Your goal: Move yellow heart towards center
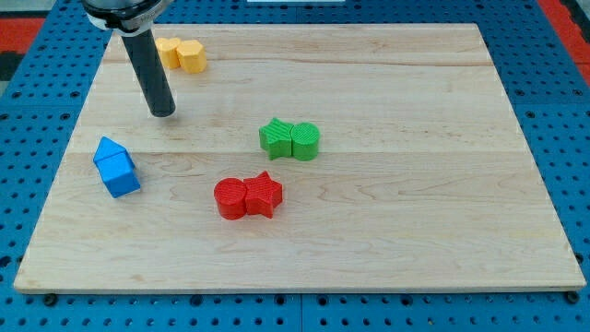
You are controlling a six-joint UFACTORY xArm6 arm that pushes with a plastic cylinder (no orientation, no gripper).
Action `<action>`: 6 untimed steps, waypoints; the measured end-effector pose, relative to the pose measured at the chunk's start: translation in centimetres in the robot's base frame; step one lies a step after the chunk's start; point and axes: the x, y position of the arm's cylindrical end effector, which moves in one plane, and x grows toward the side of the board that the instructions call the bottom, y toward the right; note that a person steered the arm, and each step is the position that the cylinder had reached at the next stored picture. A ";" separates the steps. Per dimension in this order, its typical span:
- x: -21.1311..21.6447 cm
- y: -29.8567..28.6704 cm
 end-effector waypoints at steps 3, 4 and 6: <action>-3.7 0.0; -4.3 0.0; -5.2 -2.3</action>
